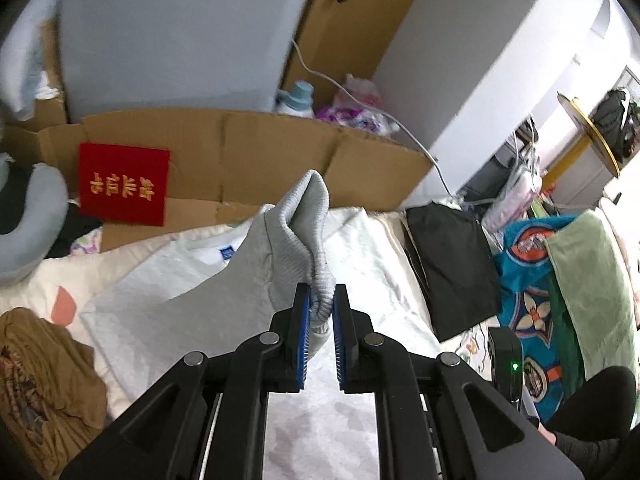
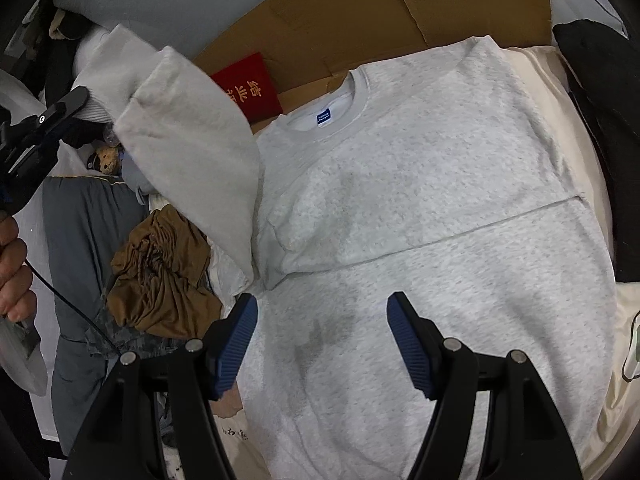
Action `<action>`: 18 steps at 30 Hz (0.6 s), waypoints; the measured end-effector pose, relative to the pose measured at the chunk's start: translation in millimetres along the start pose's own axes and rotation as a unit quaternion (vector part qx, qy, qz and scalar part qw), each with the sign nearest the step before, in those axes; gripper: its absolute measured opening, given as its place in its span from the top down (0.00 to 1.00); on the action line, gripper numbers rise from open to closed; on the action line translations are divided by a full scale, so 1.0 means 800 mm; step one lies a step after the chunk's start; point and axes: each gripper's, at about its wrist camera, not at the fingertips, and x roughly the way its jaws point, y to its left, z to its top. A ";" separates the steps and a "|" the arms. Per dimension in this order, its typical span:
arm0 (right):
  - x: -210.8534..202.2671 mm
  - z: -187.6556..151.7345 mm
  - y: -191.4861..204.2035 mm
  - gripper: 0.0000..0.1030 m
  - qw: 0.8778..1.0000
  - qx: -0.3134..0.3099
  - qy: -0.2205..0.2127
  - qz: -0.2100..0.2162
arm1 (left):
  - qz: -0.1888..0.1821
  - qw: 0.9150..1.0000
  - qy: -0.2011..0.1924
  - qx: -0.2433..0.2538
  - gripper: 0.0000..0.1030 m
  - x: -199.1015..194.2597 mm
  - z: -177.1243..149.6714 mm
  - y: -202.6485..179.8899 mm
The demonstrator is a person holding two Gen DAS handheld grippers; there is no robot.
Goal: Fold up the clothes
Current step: 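Lift the cuff and carry the sleeve across the chest with the left gripper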
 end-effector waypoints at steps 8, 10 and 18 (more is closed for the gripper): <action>0.001 0.000 -0.013 0.36 1.000 0.011 -0.001 -0.009 | -0.024 0.999 0.048 0.010 0.91 0.062 -0.023 -0.018; 0.002 0.000 -0.017 0.36 1.000 0.013 -0.002 -0.014 | -0.025 0.998 0.055 0.004 0.91 0.077 -0.030 -0.017; 0.007 -0.001 -0.046 0.36 0.999 0.039 -0.003 -0.036 | -0.042 0.996 0.080 -0.007 0.91 0.135 -0.055 -0.021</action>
